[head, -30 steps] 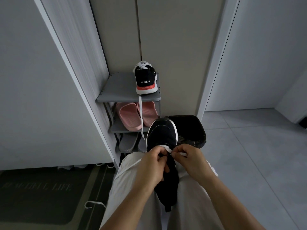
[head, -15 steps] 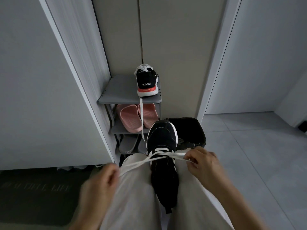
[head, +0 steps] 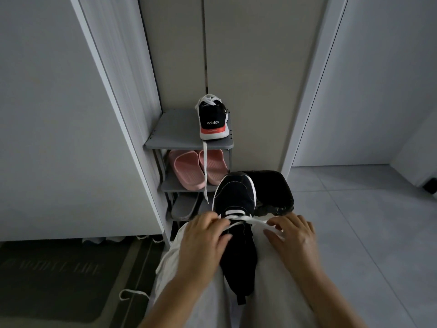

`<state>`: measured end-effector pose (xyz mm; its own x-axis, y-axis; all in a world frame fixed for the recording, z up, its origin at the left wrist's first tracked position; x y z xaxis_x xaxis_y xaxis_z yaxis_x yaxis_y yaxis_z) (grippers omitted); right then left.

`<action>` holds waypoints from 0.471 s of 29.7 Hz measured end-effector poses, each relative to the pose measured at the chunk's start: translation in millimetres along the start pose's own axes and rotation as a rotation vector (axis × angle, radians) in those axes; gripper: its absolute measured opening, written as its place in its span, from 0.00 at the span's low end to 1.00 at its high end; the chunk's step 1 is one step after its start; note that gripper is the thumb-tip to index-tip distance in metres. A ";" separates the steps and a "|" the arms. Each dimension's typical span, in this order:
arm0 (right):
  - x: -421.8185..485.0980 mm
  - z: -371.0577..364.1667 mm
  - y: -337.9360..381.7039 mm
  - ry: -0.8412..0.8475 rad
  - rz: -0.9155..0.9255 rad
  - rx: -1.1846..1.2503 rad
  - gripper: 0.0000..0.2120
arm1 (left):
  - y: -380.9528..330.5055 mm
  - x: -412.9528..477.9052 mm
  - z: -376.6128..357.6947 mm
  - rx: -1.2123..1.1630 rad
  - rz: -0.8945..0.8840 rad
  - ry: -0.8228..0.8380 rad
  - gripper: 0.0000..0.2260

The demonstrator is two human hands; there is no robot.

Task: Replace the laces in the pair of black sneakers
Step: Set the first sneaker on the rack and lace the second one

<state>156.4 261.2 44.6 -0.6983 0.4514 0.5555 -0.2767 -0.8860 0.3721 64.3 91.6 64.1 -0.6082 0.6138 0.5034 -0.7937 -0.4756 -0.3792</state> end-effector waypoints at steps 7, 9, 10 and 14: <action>-6.4 6.1 10.3 -0.021 0.064 0.202 0.10 | -5.2 9.6 -0.9 0.043 -0.079 -0.052 0.05; -7.2 7.8 15.8 -0.042 0.131 0.149 0.08 | 15.3 -2.5 16.1 0.075 -0.069 -0.073 0.08; -8.3 8.0 19.5 -0.055 0.178 0.092 0.08 | 30.1 -12.2 24.9 0.122 -0.048 -0.075 0.07; -9.9 14.1 17.6 -0.138 0.209 -0.080 0.09 | 123.1 -60.8 53.4 0.334 0.300 0.070 0.10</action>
<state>167.7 242.7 56.1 -0.6505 0.2632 0.7125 -0.1910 -0.9646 0.1820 3.9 -38.0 28.2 -0.8191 0.4536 0.3512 -0.5437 -0.8091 -0.2232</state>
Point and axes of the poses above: each hand's wrist, its own x-axis towards the middle knuckle, its own z-axis out of the back of the hand, y = z × x, the point moved 8 cm from there along x, towards the middle knuckle
